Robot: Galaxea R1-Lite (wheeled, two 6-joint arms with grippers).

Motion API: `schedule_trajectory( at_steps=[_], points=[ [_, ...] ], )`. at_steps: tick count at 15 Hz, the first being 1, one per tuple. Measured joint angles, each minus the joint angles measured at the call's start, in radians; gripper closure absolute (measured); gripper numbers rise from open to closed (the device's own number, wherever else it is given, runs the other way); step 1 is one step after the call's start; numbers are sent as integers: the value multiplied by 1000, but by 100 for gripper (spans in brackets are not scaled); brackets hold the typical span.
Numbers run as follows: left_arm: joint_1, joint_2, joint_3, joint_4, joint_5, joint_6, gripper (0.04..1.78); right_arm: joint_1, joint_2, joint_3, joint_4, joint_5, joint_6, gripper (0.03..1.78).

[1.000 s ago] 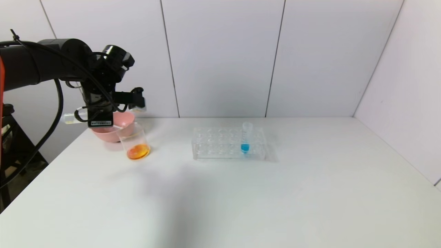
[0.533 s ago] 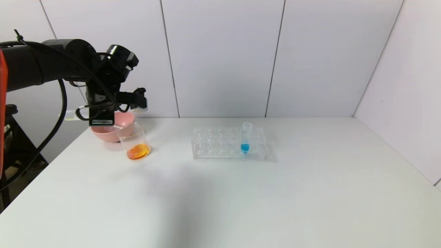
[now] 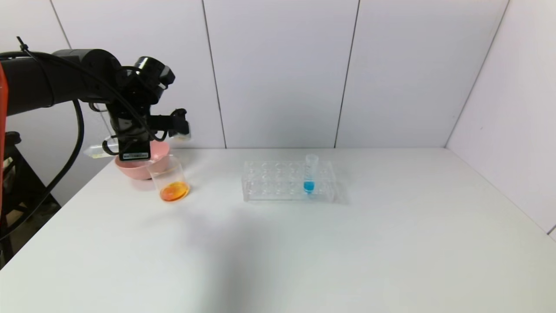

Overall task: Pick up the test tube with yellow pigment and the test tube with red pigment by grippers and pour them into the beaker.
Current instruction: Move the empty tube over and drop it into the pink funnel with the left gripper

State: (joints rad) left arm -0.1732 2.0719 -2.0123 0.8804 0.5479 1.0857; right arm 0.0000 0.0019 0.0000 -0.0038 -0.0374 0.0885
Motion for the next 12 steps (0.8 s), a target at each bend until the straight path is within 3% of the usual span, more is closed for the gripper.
schedule_trajectory(
  at_steps=[4,6,9,12],
  points=[
    [85,-82,41,24,-344,-163,138,0,0,0,0,0,0,10],
    [109,-151,98,-15,-486,-318,138,0,0,0,0,0,0,10],
    [125,-259,297,-224,-540,-574,138,0,0,0,0,0,0,10],
    [137,-349,590,-608,-495,-740,138,0,0,0,0,0,0,10]
  ],
)
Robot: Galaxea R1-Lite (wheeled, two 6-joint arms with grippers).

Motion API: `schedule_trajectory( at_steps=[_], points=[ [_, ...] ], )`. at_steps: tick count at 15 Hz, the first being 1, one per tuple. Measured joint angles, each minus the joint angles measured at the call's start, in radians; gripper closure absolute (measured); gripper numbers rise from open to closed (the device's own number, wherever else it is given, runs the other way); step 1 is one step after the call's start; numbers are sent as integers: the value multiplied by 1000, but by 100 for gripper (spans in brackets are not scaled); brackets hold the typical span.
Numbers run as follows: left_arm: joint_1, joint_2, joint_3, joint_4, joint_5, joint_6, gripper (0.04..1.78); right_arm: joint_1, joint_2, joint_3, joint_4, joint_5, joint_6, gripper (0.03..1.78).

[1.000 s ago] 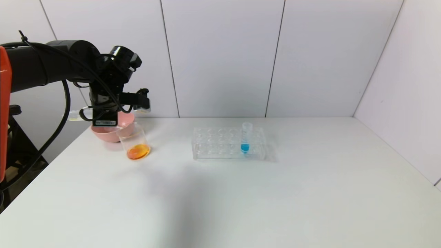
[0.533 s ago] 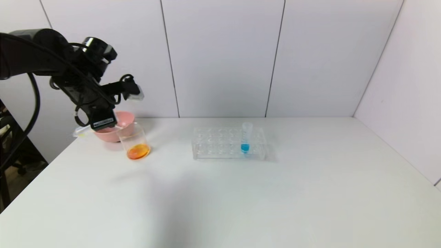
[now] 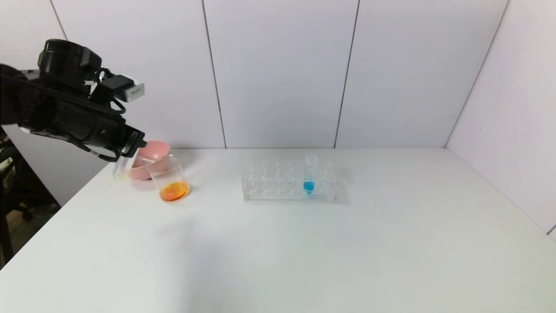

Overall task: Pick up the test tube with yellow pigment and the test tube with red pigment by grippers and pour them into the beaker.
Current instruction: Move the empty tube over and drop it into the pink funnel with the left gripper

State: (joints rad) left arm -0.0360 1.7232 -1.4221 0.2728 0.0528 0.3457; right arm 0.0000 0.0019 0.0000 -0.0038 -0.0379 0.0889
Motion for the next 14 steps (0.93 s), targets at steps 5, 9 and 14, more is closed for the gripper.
schedule_trajectory(
  at_steps=[5,9,14],
  points=[
    [24,-16,294,-701,180,-232,138,0,0,0,0,0,0,10],
    [77,95,287,-896,182,-341,138,0,0,0,0,0,0,10],
    [105,356,84,-1026,180,-345,138,0,0,0,0,0,0,10]
  ],
)
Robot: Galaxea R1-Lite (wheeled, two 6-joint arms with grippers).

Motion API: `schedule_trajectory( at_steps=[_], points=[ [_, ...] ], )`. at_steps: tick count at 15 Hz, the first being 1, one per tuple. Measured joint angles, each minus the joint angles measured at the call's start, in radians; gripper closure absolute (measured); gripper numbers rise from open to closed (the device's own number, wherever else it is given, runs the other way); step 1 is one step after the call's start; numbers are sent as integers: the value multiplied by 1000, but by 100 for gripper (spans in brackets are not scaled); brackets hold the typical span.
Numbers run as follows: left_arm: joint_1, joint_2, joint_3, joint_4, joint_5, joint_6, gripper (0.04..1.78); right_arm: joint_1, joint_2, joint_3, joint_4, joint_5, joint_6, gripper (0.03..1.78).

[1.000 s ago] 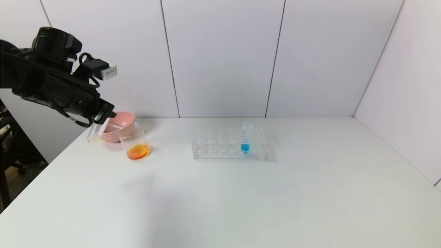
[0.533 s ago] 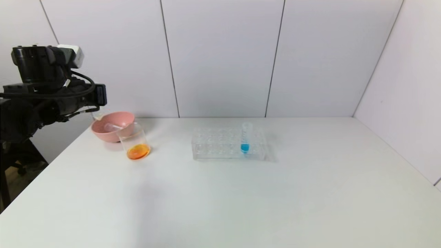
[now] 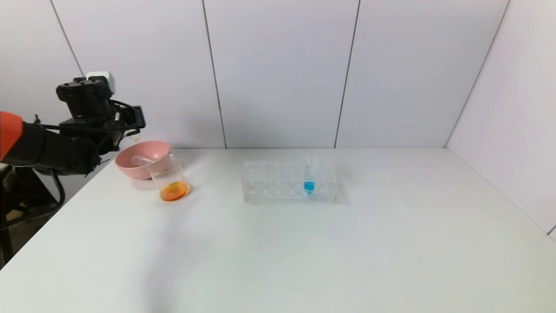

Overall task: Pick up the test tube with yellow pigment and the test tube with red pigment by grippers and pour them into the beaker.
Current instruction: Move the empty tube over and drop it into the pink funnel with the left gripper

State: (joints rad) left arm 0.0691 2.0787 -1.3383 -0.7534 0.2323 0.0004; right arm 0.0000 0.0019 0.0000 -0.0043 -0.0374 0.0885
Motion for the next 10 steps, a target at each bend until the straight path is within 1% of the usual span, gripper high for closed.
schedule_trajectory(
  at_steps=[2,6,10],
  points=[
    [5,98,-93,0,2,0,138,0,0,0,0,0,0,10],
    [16,244,-230,17,5,2,138,0,0,0,0,0,0,10],
    [18,296,-270,31,-1,8,138,0,0,0,0,0,0,10]
  ],
)
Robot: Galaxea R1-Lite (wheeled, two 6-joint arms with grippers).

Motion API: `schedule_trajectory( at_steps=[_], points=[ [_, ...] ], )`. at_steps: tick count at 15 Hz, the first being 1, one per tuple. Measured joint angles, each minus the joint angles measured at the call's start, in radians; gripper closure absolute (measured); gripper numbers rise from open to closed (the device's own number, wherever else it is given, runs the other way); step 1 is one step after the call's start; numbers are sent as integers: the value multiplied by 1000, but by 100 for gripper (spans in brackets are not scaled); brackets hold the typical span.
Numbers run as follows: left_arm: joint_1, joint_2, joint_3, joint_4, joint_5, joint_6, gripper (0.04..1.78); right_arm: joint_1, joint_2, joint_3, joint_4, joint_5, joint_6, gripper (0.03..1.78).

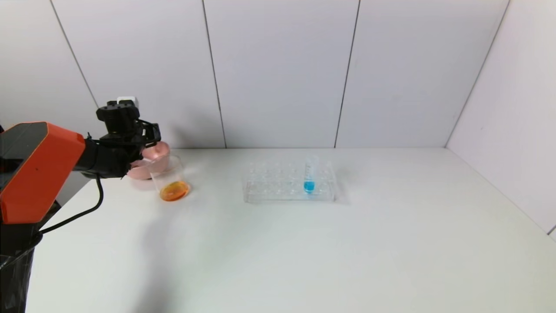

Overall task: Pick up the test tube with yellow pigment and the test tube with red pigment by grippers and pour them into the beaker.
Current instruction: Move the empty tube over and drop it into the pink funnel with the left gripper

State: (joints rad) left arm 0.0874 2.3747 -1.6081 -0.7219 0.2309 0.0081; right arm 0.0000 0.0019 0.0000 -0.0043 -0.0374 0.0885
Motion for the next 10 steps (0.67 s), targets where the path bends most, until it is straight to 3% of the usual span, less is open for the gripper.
schedule_trajectory(
  at_steps=[10],
  points=[
    [-1,-37,18,50,10,-2,138,0,0,0,0,0,0,10]
  ],
)
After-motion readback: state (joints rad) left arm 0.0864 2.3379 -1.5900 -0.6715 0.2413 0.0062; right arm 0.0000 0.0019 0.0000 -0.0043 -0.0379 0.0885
